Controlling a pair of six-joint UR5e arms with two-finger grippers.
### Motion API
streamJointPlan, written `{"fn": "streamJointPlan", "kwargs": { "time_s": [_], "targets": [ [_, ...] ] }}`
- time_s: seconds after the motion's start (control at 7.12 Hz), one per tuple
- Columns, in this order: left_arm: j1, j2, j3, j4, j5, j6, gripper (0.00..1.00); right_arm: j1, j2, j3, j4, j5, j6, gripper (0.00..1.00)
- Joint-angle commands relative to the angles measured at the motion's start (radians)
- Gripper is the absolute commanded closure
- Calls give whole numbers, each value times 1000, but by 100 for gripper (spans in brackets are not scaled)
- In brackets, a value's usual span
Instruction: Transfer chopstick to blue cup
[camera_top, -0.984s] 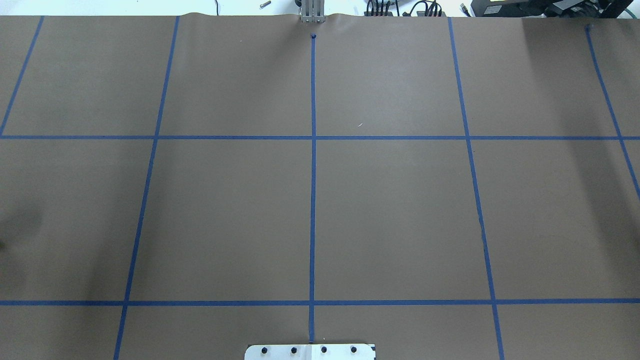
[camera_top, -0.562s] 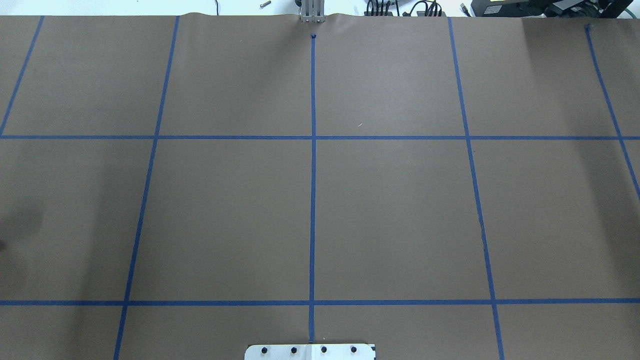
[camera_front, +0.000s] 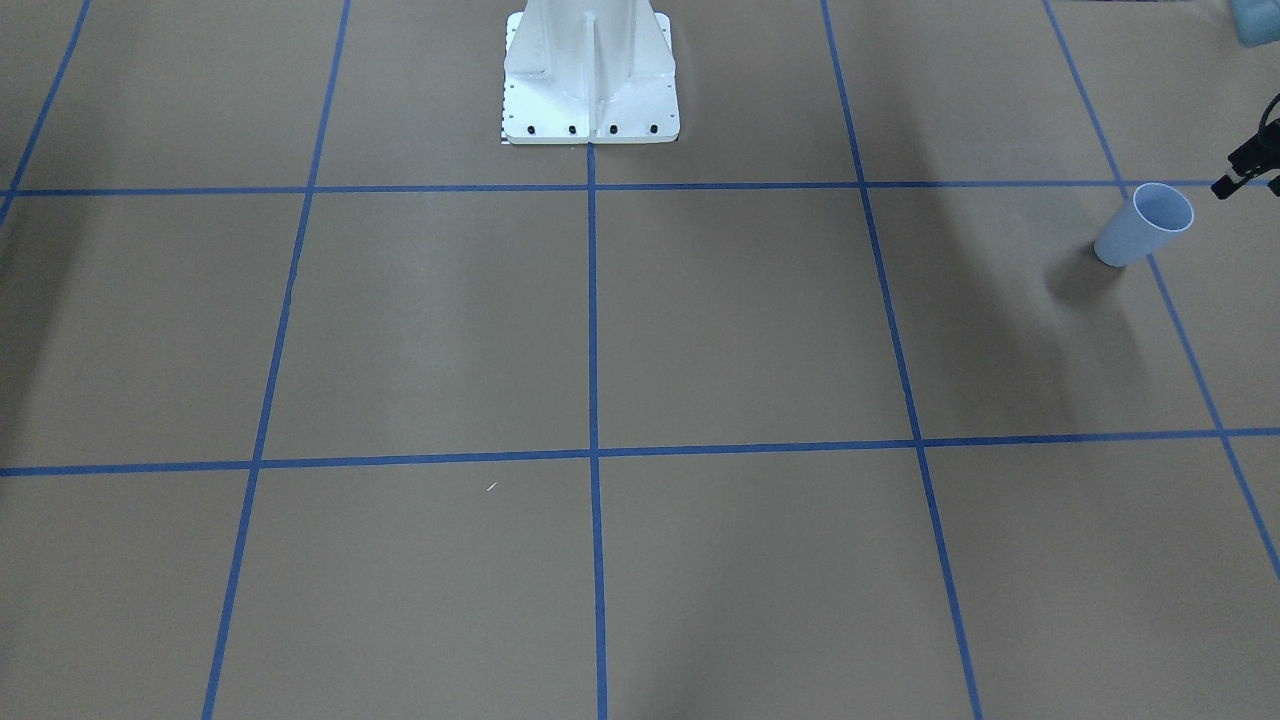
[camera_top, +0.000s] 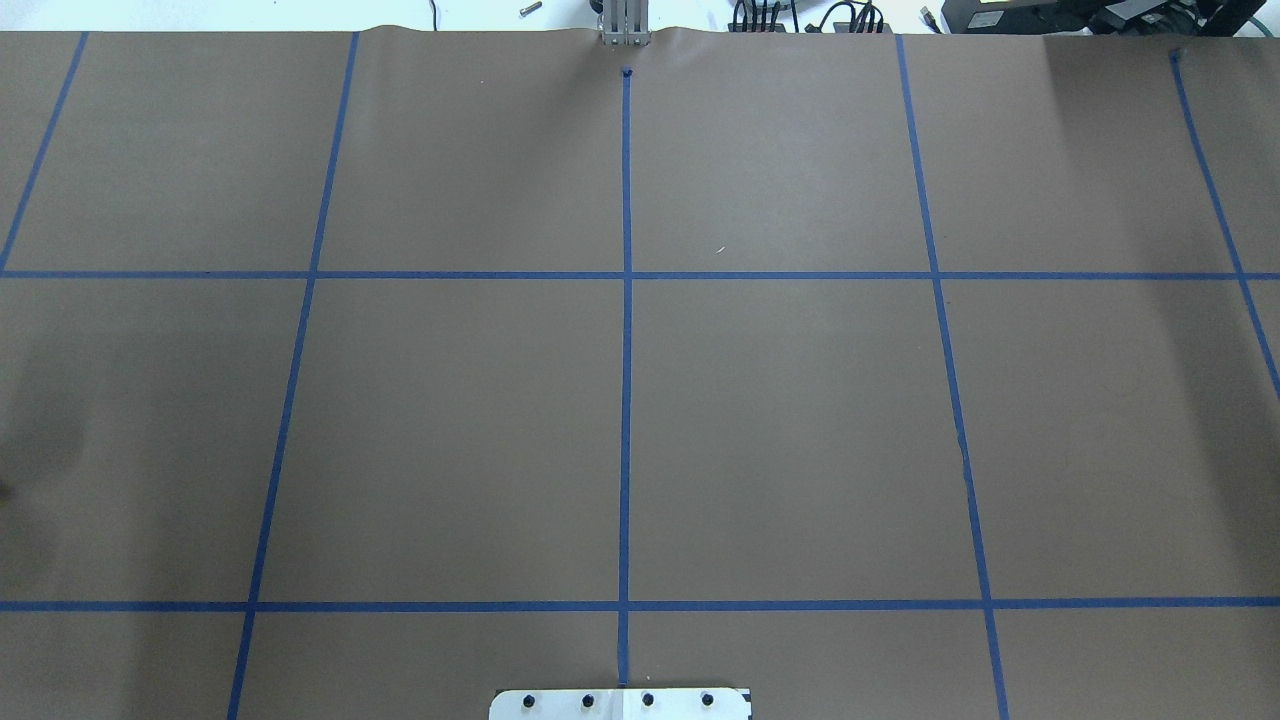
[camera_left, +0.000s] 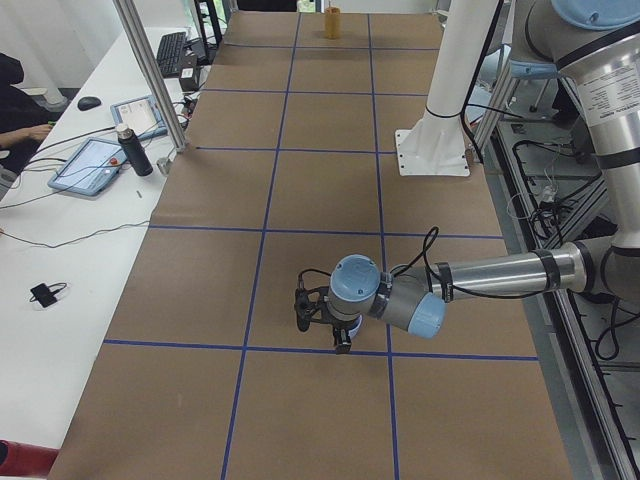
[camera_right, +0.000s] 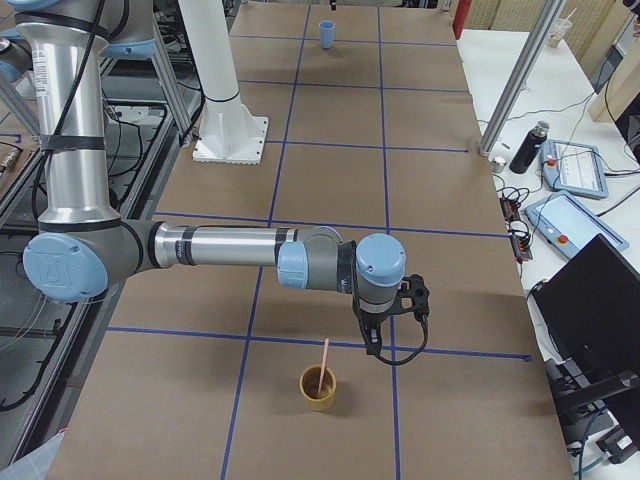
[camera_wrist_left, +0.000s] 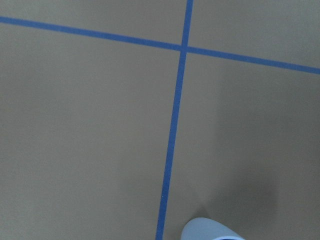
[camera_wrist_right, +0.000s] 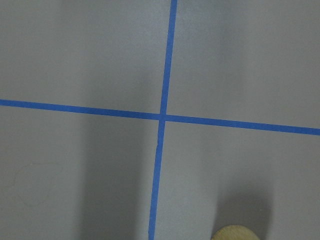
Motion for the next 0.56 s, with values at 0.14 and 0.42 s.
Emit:
{"fn": "streamJointPlan", "kwargs": {
  "time_s": [0.14,0.42],
  "targets": [
    [83,-22,59,-6,2,-16,1,-6,6,1,-2,7,11,0],
    [111,-55,104,-8,3,-14,1,-18,9,0,-2,5,11,0]
  ]
}}
